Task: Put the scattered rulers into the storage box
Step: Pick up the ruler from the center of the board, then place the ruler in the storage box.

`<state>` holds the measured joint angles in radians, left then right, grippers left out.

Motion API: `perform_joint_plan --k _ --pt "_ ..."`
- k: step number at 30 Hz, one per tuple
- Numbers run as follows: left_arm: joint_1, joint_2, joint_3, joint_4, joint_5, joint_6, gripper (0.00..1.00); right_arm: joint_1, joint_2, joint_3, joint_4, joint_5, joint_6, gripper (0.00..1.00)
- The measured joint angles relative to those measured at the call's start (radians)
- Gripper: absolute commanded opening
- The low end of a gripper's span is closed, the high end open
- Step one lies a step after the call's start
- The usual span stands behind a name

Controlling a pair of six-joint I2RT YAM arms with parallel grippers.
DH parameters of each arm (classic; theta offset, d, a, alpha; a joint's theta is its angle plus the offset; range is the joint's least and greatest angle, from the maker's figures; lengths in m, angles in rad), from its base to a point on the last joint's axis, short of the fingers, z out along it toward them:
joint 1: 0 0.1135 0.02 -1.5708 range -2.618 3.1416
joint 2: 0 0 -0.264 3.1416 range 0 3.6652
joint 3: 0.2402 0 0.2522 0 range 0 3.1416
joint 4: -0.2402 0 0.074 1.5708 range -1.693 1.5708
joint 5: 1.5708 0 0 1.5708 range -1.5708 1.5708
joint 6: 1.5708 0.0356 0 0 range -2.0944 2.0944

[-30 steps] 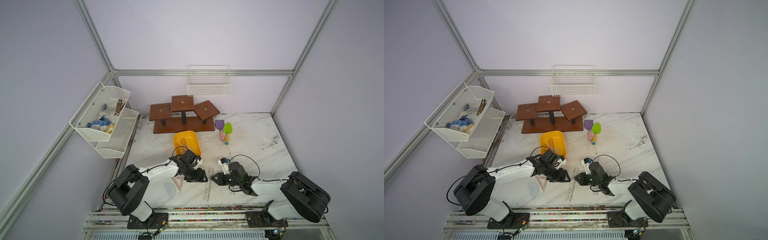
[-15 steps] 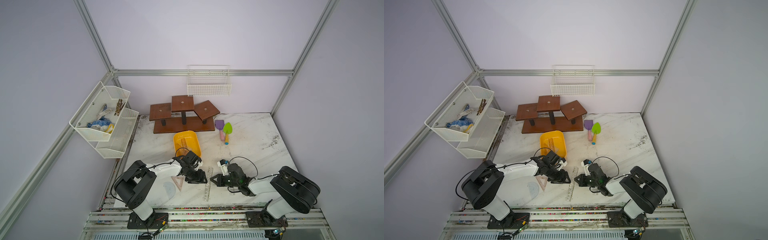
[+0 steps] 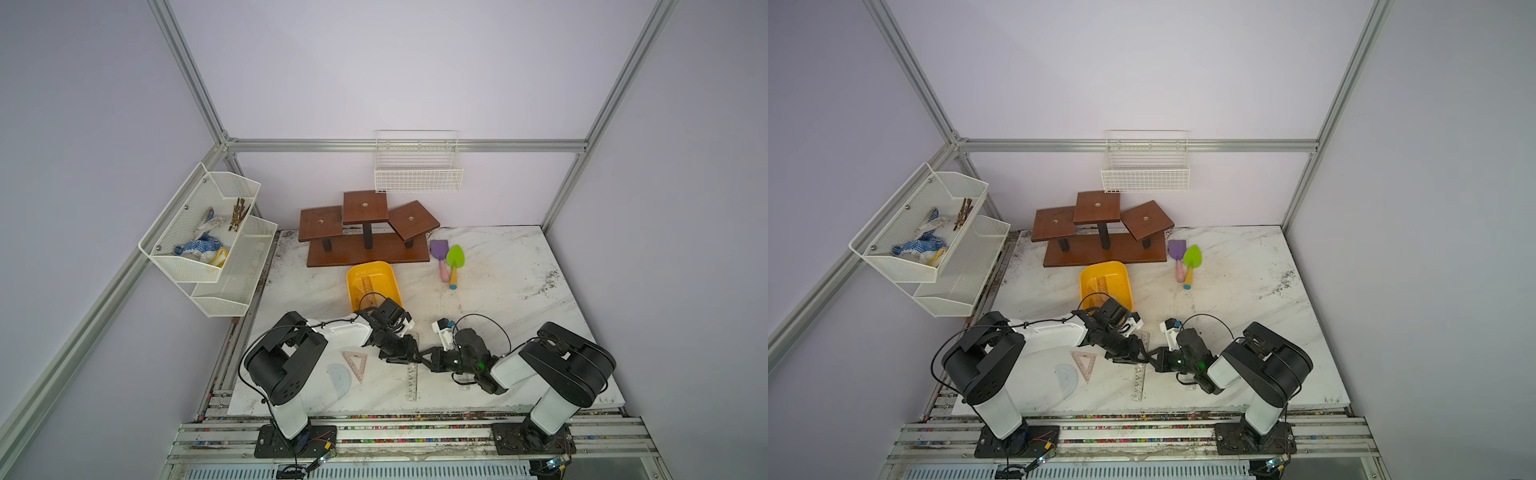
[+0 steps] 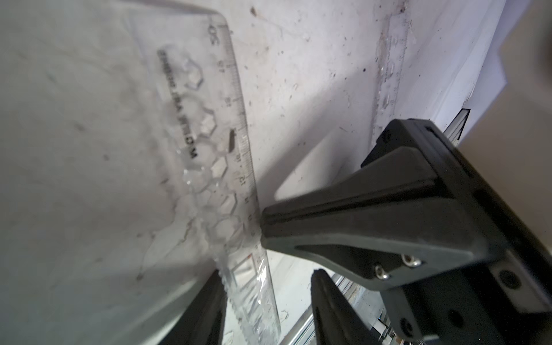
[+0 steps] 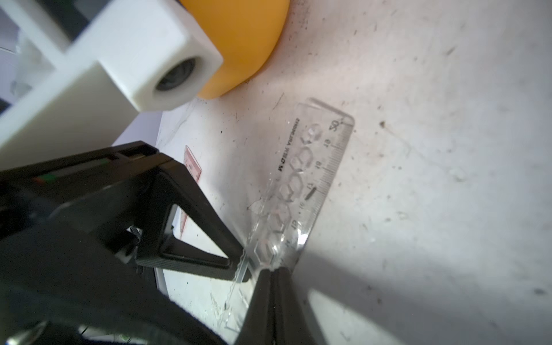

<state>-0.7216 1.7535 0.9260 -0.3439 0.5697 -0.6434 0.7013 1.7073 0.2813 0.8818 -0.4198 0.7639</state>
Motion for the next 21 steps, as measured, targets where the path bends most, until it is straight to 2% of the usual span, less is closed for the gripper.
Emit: perform_joint_plan --k 6,9,12,16,19,21 --pt "-0.006 0.020 0.003 -0.003 -0.009 -0.004 0.00 -0.004 0.000 -0.014 0.024 -0.009 0.013 0.08" --pt "-0.011 0.015 0.035 -0.039 -0.025 -0.009 0.00 -0.019 -0.064 -0.016 -0.068 -0.018 0.005 0.09" --pt "-0.014 -0.011 0.083 -0.105 -0.036 -0.009 0.00 -0.043 -0.196 -0.001 -0.217 -0.014 -0.025 0.10" --pt "-0.007 -0.080 0.220 -0.204 -0.066 -0.007 0.00 -0.075 -0.384 0.089 -0.414 0.031 -0.080 0.10" --pt "0.046 -0.103 0.325 -0.240 -0.082 0.010 0.00 -0.100 -0.452 0.155 -0.484 0.070 -0.116 0.10" --pt "0.109 -0.108 0.371 -0.239 -0.084 0.028 0.00 -0.104 -0.448 0.185 -0.515 0.076 -0.131 0.10"
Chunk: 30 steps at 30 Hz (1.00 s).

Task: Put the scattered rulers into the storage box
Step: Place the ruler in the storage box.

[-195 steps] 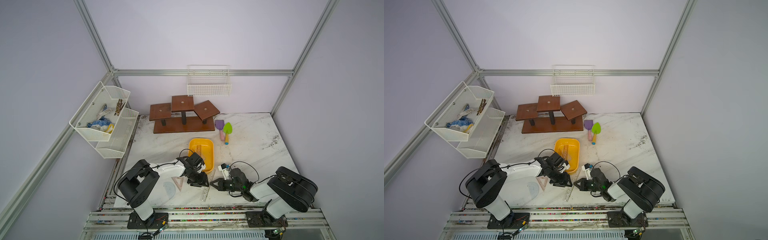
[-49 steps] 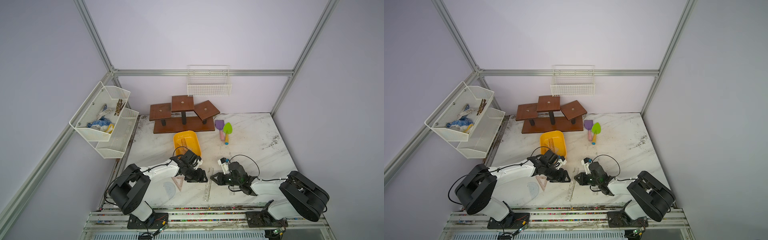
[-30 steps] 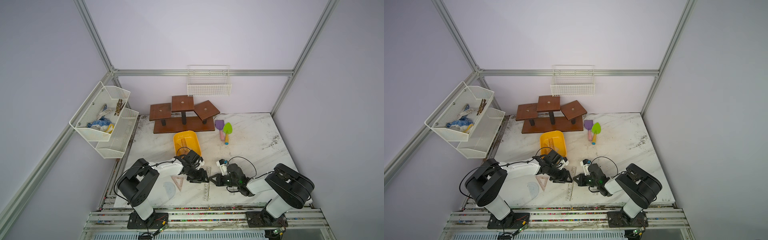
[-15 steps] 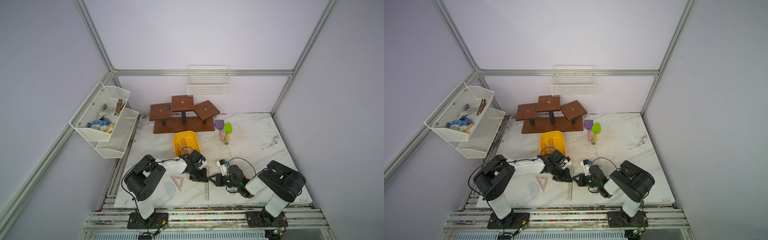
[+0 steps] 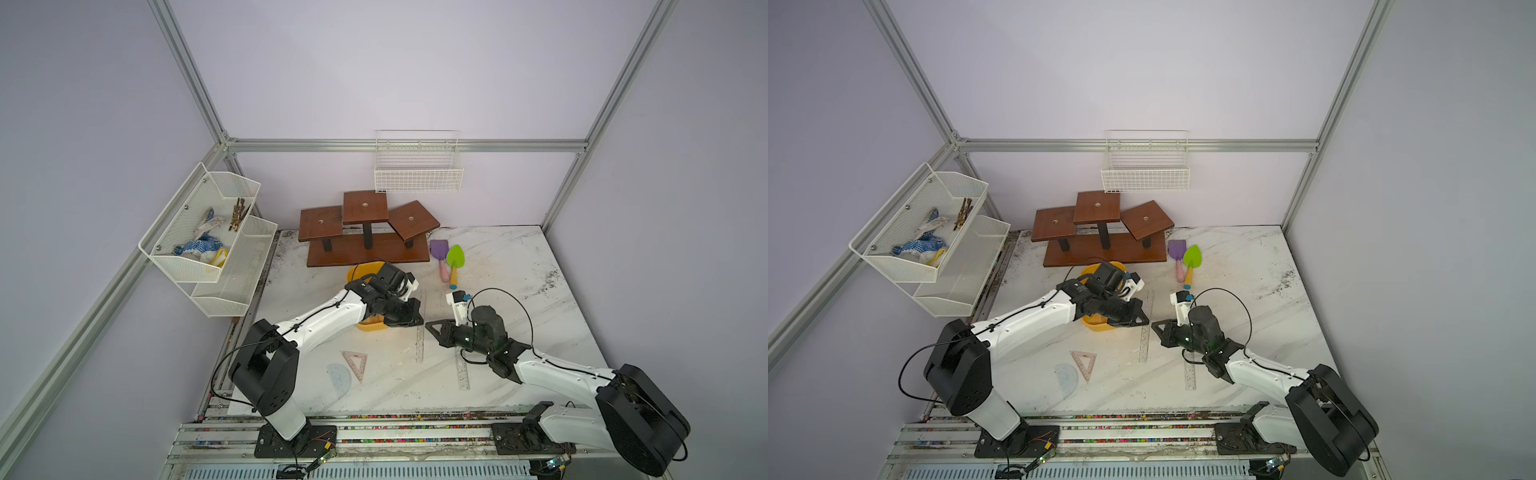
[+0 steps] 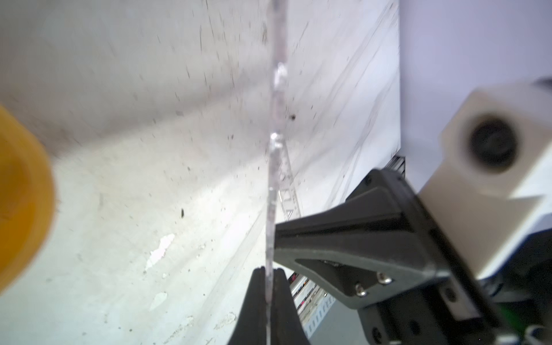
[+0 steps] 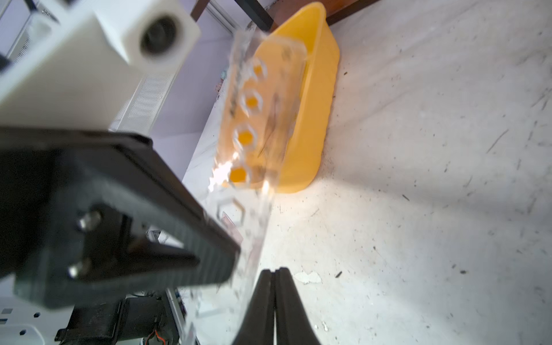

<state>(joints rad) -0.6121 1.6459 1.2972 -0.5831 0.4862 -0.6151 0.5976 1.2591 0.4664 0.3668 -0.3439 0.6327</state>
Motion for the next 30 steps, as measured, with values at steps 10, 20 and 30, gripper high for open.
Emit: perform_joint_plan --k 10,20,30 --pt "0.299 0.177 0.170 -0.038 -0.033 0.090 0.00 -0.044 0.112 0.084 -0.095 -0.014 -0.041 0.10" --pt "0.303 0.293 0.209 -0.044 -0.018 0.111 0.11 -0.093 0.153 0.105 -0.095 -0.057 -0.051 0.10" --pt "0.303 0.342 0.186 -0.040 -0.017 0.110 0.29 -0.122 0.153 0.114 -0.100 -0.095 -0.067 0.15"
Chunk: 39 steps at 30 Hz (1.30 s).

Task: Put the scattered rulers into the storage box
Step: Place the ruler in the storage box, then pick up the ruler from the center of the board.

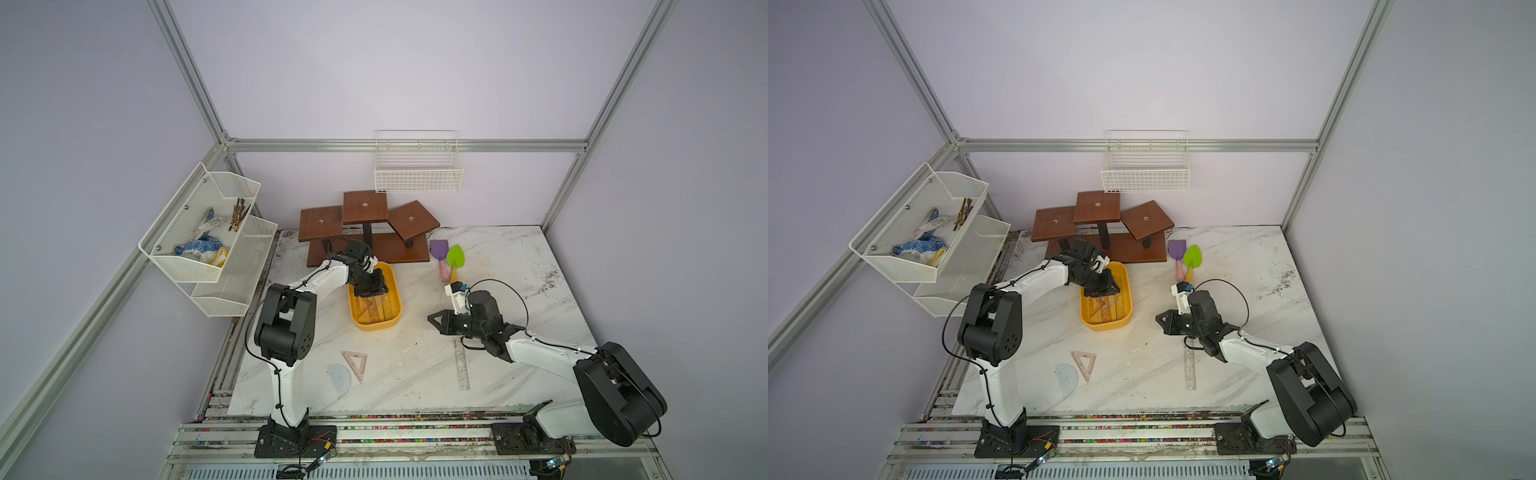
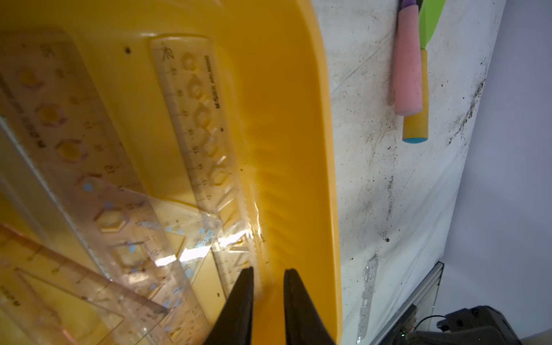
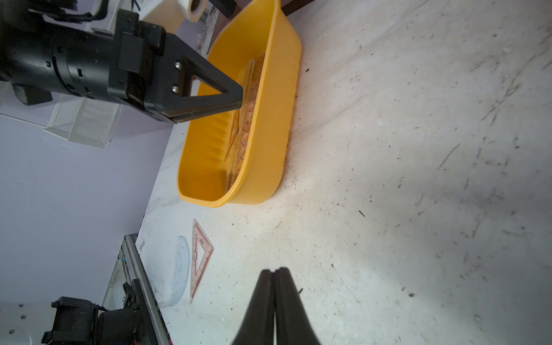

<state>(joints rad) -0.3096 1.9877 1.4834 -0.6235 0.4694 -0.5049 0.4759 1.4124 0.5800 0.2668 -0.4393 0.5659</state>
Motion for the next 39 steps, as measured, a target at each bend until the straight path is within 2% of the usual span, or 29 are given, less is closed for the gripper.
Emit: perform_joint_plan --k 2,4,5,6,10,15,19,27,32,39 --pt "0.000 0.000 -0.003 -0.001 0.000 0.000 0.35 -0.005 0.000 0.000 -0.008 -0.003 -0.004 0.16" --pt "0.000 -0.001 -0.004 -0.001 0.000 0.000 0.45 -0.005 -0.003 0.002 -0.039 0.001 -0.010 0.18" --pt "0.000 -0.004 -0.005 -0.003 0.002 -0.002 0.50 -0.005 -0.008 0.002 -0.065 0.006 -0.013 0.22" --pt "-0.002 -0.012 -0.005 -0.008 0.003 -0.004 0.55 -0.006 -0.018 0.002 -0.101 0.015 -0.017 0.30" --pt "-0.038 -0.105 -0.008 -0.039 -0.007 0.002 0.66 -0.007 -0.088 -0.006 -0.261 0.088 -0.021 0.47" --pt "-0.217 -0.298 -0.043 -0.032 -0.003 0.020 0.73 0.026 -0.212 -0.056 -0.435 0.225 0.009 0.57" --pt "-0.357 -0.350 -0.122 -0.016 0.034 0.034 0.73 0.078 -0.270 -0.104 -0.514 0.310 0.043 0.61" --pt "-0.384 -0.338 -0.335 0.014 0.055 0.035 0.74 0.223 -0.246 -0.135 -0.582 0.470 0.133 0.64" --pt "-0.383 -0.338 -0.396 0.068 0.061 0.031 0.73 0.282 -0.182 -0.106 -0.563 0.542 0.189 0.50" --pt "-0.380 -0.355 -0.477 0.110 0.066 0.022 0.73 0.325 -0.051 -0.030 -0.489 0.552 0.248 0.44"
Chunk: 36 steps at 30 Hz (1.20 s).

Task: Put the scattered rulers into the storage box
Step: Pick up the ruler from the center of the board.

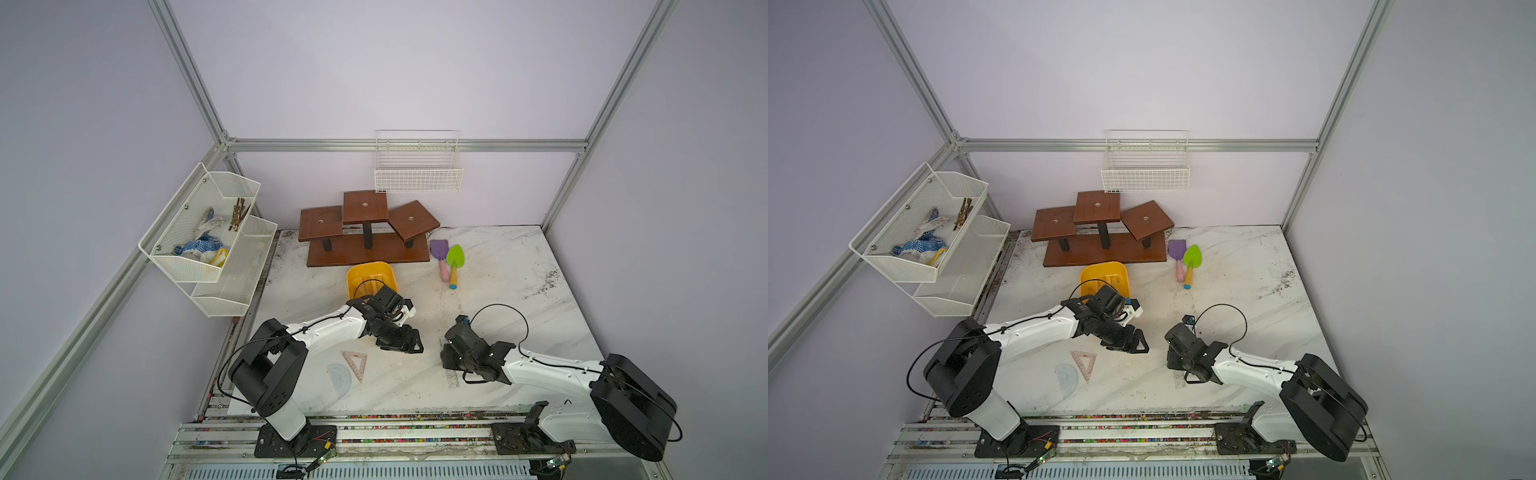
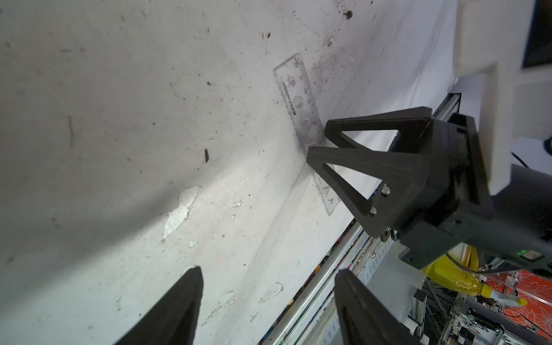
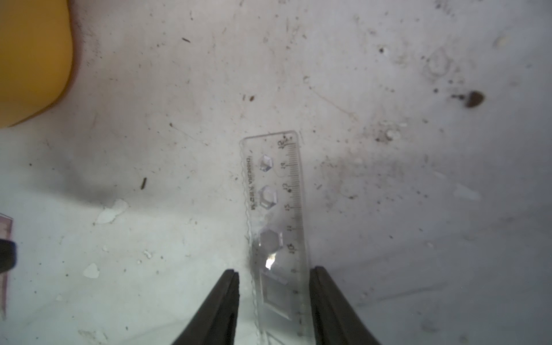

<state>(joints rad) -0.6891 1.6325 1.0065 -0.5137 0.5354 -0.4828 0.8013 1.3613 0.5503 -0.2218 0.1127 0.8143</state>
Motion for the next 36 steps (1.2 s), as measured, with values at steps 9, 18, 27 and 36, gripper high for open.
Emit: perform_joint_plan --k 9,18,27,36 --pt "0.009 -0.025 -0.046 0.032 0.012 -0.007 0.73 0.014 0.050 0.034 0.073 -0.092 0.036 0.47" --pt "0.009 -0.025 -0.049 0.055 0.034 -0.022 0.73 0.015 -0.235 -0.158 0.035 -0.191 0.034 0.52" --pt "0.009 -0.021 -0.051 0.079 0.047 -0.034 0.71 0.044 -0.210 -0.244 0.242 -0.309 0.073 0.47" --pt "0.009 0.029 -0.051 0.101 0.064 -0.068 0.64 0.042 -0.141 -0.237 0.348 -0.326 0.065 0.17"
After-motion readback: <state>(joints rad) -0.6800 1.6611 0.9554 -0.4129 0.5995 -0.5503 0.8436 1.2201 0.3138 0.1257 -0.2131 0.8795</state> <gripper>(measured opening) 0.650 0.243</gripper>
